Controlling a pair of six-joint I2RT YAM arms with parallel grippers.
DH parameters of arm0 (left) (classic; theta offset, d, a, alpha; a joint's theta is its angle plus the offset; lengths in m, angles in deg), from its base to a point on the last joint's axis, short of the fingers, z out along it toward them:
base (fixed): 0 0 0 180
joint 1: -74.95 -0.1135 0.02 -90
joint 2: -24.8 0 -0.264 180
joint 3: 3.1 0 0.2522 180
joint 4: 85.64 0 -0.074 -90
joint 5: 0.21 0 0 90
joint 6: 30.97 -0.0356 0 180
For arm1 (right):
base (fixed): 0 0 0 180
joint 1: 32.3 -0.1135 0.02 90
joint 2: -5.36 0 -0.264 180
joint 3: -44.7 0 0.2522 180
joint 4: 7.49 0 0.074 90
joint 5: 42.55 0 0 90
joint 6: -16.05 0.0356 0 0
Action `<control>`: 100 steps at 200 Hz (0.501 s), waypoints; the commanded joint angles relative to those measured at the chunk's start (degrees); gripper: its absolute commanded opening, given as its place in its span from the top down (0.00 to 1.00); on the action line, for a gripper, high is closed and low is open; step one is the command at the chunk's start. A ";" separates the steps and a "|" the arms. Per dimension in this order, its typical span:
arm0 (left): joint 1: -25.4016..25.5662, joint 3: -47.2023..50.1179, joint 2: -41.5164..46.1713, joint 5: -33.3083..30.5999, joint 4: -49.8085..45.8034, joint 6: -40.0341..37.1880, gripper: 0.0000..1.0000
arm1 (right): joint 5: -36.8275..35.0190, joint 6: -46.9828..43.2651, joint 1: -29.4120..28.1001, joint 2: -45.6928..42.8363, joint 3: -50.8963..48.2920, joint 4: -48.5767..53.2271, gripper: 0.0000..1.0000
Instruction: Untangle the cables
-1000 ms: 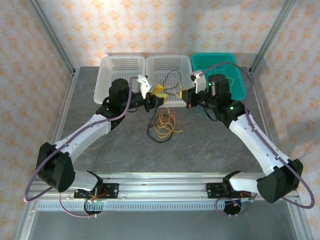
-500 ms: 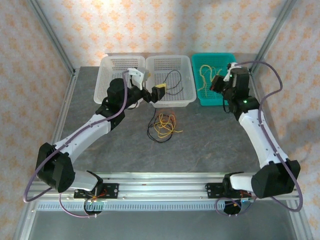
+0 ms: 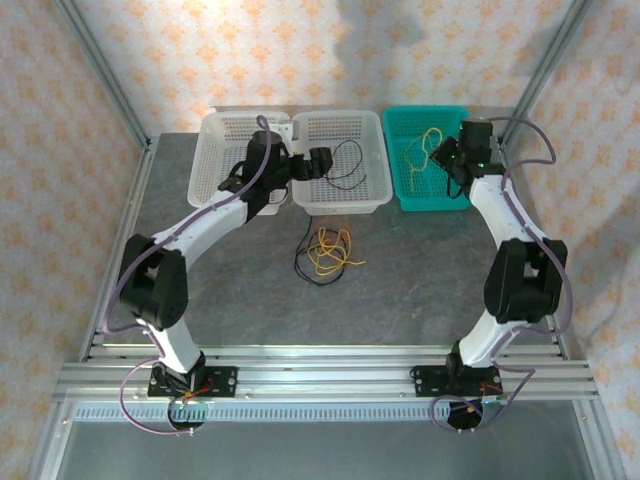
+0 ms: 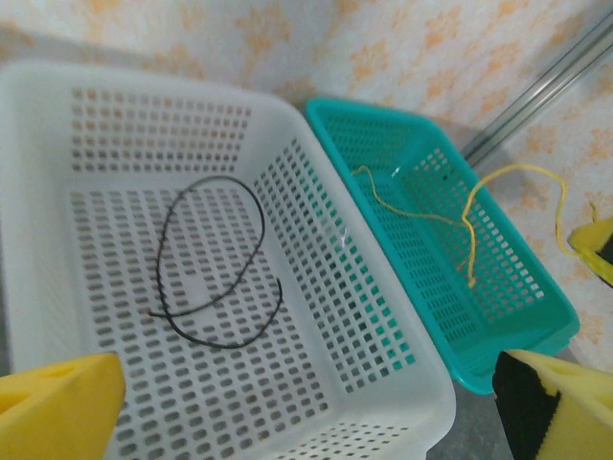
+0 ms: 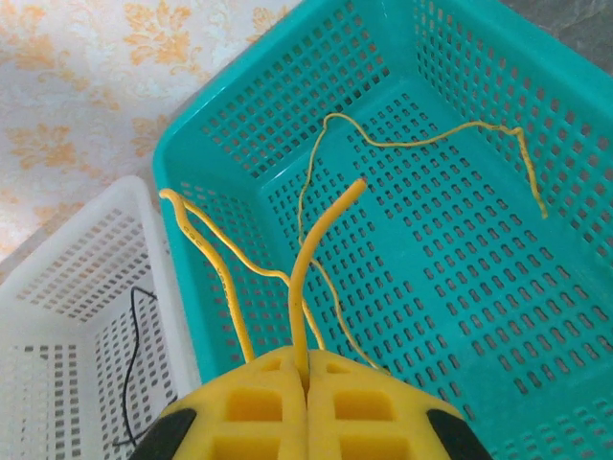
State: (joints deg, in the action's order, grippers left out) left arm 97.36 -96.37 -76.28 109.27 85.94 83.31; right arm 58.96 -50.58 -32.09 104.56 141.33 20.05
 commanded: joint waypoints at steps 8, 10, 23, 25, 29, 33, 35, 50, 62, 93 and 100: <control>1.10 -5.99 -5.36 4.61 2.69 5.79 0.01 | -1.11 1.09 0.50 5.07 7.04 1.47 1.00; 1.24 -6.36 -5.84 4.71 3.01 5.92 0.01 | -1.09 1.13 0.50 5.47 7.52 1.61 1.00; 2.19 -8.57 -7.88 5.77 5.33 6.95 0.01 | -1.16 1.23 0.58 7.61 9.35 2.22 1.00; 2.33 -8.91 -9.24 6.01 5.67 7.09 0.01 | -1.21 1.30 0.58 7.90 9.75 2.46 1.00; 2.59 -9.69 -10.42 6.50 6.36 7.27 0.01 | -1.25 1.39 0.54 8.59 10.34 2.79 1.00; 2.96 -10.56 -11.43 6.80 6.83 7.39 0.01 | -1.35 1.45 0.58 9.20 10.96 3.04 1.00; 3.16 -11.04 -11.82 6.86 7.04 7.51 0.01 | -1.32 1.42 0.58 9.49 11.21 3.17 1.00; 4.60 -15.46 -15.47 7.31 6.95 7.88 0.01 | -1.09 1.43 0.58 11.72 13.00 3.97 1.00; 5.83 -19.55 -18.46 7.34 5.82 7.85 0.01 | -1.04 1.21 0.67 13.60 14.71 4.94 1.00; 8.32 -28.80 -25.39 6.64 4.07 8.95 0.01 | -0.97 1.51 0.85 17.20 16.86 5.82 1.00; 8.69 -30.33 -26.62 6.34 4.06 9.01 0.01 | -0.70 1.61 0.93 17.89 17.20 5.84 0.99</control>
State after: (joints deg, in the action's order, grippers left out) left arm 104.68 -121.00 -99.75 114.91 89.39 90.74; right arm 58.98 -49.90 -31.81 120.21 156.04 23.57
